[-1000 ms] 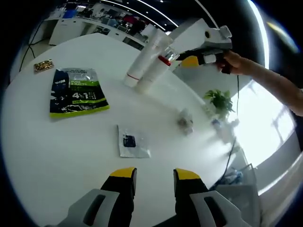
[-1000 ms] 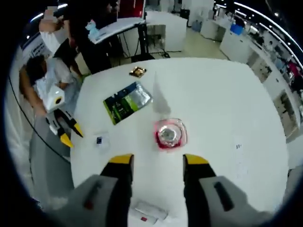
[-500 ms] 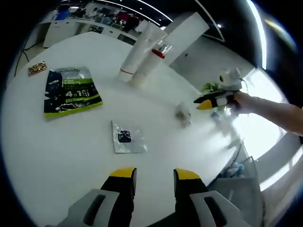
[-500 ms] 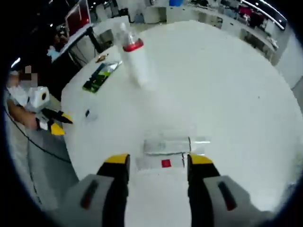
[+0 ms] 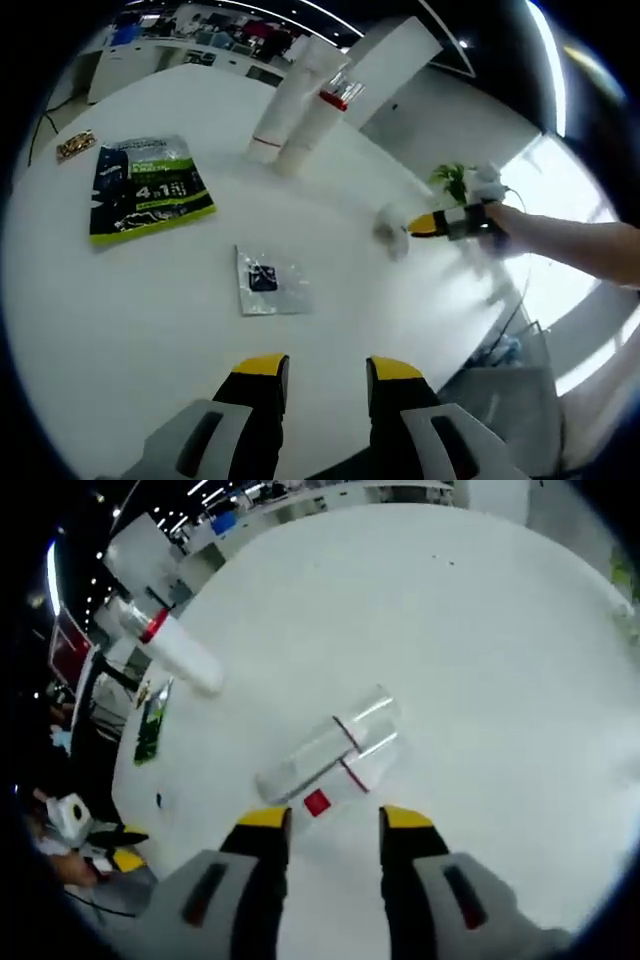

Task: Arrange the skincare products in the storage area until every visible bottle or jar stands upright without overlapping.

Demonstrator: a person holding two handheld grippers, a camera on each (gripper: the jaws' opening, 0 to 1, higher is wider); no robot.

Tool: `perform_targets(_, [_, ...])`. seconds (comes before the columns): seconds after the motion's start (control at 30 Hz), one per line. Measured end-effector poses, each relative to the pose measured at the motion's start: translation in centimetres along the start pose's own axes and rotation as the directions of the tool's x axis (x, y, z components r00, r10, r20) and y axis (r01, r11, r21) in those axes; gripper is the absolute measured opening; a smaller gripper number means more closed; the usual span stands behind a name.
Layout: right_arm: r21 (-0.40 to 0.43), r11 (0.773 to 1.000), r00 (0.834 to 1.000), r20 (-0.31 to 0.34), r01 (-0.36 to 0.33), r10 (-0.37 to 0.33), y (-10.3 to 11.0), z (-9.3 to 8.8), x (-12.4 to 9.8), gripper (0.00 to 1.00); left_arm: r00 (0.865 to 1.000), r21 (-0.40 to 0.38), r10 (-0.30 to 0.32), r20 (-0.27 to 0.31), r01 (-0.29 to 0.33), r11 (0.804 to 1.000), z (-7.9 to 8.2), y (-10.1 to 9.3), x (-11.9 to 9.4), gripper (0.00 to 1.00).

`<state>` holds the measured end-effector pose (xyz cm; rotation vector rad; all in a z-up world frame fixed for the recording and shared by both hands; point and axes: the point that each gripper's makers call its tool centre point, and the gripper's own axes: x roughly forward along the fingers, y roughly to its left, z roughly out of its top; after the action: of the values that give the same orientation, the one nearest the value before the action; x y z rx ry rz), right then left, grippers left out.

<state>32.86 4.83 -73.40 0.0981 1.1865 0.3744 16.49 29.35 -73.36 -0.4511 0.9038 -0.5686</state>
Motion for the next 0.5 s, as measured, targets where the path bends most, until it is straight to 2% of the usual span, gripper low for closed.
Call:
perform_targets(0.17, [0.027, 1.0, 1.0, 0.008, 0.001, -0.001, 0.1, 0.8, 1.0, 0.36, 1.0, -0.005, 0.013, -0.002, -0.013, 1.0, -0.1, 0.3, 0.1, 0.33])
perform_targets(0.23, [0.033, 0.999, 1.0, -0.012, 0.014, -0.013, 0.1, 0.7, 1.2, 0.35, 1.0, -0.004, 0.018, -0.004, -0.018, 1.0, -0.1, 0.3, 0.1, 0.33])
perform_targets(0.33, [-0.015, 0.999, 0.998, -0.05, 0.047, -0.048, -0.3, 0.3, 1.7, 0.34, 1.0, 0.005, 0.024, -0.011, -0.024, 1.0, -0.3, 0.2, 0.2, 0.33])
perform_targets(0.5, [-0.122, 0.991, 0.992, -0.103, 0.062, -0.075, -0.6, -0.5, 2.2, 0.32, 0.999, 0.013, 0.03, -0.018, -0.03, 0.999, -0.5, 0.4, 0.2, 0.33])
